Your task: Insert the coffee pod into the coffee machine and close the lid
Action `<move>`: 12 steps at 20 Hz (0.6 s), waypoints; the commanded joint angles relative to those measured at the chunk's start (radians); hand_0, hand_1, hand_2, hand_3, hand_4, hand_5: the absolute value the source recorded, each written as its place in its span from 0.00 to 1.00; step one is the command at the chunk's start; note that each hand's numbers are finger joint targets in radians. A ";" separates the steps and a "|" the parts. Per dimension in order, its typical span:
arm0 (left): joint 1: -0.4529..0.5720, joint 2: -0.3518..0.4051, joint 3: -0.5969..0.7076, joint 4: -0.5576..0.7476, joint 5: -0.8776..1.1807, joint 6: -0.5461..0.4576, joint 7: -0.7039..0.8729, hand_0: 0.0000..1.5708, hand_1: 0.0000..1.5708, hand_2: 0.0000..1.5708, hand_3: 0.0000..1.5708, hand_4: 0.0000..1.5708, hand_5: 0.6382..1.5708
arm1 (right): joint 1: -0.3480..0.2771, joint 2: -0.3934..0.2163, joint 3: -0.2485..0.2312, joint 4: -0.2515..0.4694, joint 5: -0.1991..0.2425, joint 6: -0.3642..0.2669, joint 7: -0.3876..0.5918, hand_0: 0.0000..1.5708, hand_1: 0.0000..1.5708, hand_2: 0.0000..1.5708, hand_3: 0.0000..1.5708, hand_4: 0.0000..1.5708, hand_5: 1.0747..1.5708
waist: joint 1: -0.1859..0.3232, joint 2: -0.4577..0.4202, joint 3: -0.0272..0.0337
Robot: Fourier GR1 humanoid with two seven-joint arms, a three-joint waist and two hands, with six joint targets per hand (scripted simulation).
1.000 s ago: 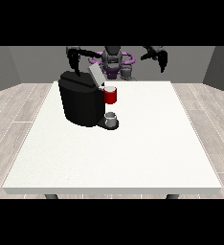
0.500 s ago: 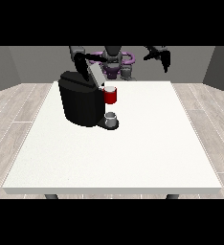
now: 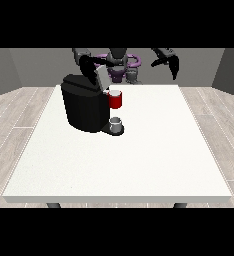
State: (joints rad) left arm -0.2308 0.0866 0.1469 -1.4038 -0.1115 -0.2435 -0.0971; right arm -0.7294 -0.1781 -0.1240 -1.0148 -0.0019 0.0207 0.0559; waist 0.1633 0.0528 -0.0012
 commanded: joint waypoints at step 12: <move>-0.057 -0.016 -0.025 0.014 -0.008 0.023 0.022 0.00 0.00 0.00 0.00 0.21 1.00 | -0.174 0.035 0.096 -0.023 0.098 -0.023 0.090 0.00 0.00 0.00 0.00 0.00 1.00 | 0.065 0.048 0.0007</move>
State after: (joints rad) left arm -0.2676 0.0871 0.1236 -1.4120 -0.1161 -0.2402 -0.0834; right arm -0.8303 -0.2138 -0.0950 -1.0100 0.0839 -0.0228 0.1669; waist 0.1975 0.1009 0.0093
